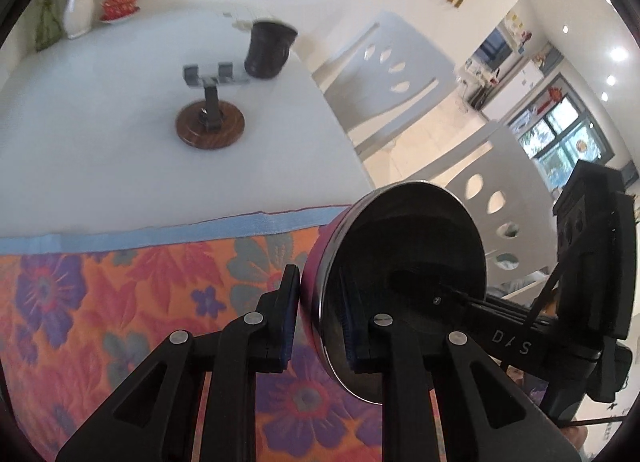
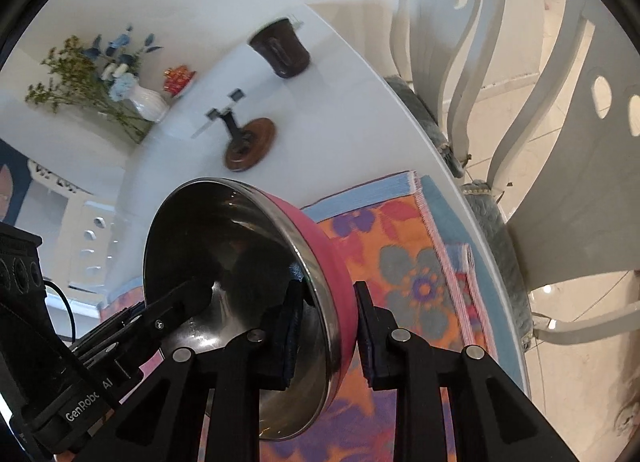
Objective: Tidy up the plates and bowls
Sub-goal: 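Carry the pink steel bowl with both grippers over the blue steel bowl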
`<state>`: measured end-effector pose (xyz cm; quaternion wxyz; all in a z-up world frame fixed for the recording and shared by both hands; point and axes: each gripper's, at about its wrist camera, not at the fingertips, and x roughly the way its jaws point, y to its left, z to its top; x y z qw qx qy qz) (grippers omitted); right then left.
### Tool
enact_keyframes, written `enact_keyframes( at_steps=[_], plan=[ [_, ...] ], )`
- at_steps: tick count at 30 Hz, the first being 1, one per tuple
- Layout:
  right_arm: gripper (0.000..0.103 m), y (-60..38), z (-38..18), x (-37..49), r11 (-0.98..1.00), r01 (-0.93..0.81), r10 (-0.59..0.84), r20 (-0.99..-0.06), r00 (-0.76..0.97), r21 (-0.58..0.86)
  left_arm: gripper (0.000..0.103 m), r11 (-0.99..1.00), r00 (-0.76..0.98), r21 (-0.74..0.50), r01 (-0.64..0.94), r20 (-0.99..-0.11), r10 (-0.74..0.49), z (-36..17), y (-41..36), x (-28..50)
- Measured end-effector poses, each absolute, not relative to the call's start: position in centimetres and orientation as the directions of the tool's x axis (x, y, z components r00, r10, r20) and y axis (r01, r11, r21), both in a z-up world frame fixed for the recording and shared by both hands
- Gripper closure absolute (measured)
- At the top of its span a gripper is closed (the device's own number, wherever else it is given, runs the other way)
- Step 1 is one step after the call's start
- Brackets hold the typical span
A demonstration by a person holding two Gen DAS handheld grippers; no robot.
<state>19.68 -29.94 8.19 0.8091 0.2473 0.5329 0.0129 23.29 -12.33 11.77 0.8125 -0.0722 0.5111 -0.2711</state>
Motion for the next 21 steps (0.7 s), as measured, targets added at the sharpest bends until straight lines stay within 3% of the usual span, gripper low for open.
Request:
enact_keyframes(
  at_steps=[12,21],
  plan=[
    [0.077,-24.4,19.3,10.1,0.889,0.137,0.310,-0.795,0.522,0.437,0.087,0.853,0.536,-0.368,0.369,-0.666,-0.519,23.0,-6.2,11.1],
    [0.077,-20.1,24.3,0.2,0.892,0.069,0.341,-0.765,0.547,0.447,0.087,0.859,0.606,-0.371,0.353,-0.609,-0.512,26.4,-1.9,0.6]
  ],
)
